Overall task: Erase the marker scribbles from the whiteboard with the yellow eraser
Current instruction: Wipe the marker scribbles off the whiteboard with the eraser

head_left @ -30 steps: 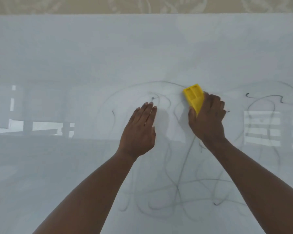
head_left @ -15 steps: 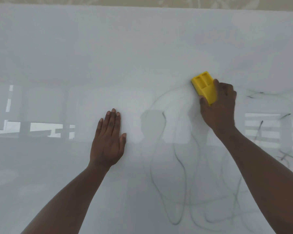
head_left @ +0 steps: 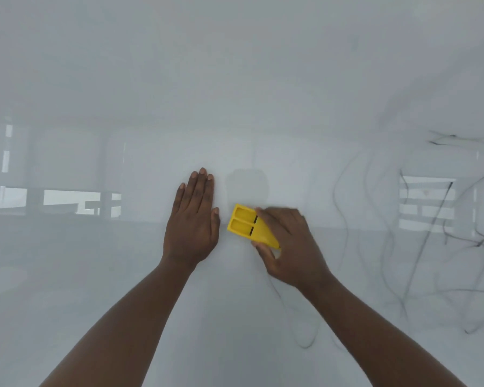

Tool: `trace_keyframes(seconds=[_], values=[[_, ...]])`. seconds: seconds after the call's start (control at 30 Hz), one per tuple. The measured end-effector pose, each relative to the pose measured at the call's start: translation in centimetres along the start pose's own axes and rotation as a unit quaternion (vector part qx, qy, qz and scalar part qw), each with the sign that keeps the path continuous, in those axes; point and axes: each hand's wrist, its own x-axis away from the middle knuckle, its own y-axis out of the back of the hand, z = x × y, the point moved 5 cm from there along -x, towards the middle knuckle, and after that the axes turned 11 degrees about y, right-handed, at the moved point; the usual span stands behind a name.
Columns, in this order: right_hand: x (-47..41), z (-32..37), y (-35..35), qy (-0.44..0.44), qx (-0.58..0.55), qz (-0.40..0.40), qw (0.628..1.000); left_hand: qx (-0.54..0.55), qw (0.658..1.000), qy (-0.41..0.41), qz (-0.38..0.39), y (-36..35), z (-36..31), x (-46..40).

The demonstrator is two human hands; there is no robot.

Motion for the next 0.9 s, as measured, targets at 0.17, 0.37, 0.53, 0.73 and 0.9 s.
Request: trace_keyframes(seconds=[0.17, 0.37, 0.53, 0.73, 0.9], values=[[7.7, 3.3, -1.1, 0.006, -0.023, 0.057, 0.998, -0.019, 1.0, 0.025, 0.001, 0.0, -1.1, 1.7], [19.1, 7.1, -2.0, -0.032, 0.012, 0.098, 0.995, 0.0, 1.0, -0.011, 0.019, -0.7, -6.1, 2.5], [25.4, 4.7, 1.5, -0.152, 0.046, 0.047, 0.986, -0.016, 0.998, -0.042, 0.039, -2.4, -8.5, 3.6], [30.3, -1.8, 8.0, -0.378, 0.099, -0.077, 0.917, -0.042, 0.998, -0.036, 0.04, -3.0, -8.6, 4.0], [31.4, -4.8, 10.9, -0.508, 0.132, -0.198, 0.828, -0.045, 0.997, -0.038, 0.039, -3.0, -8.7, 4.2]])
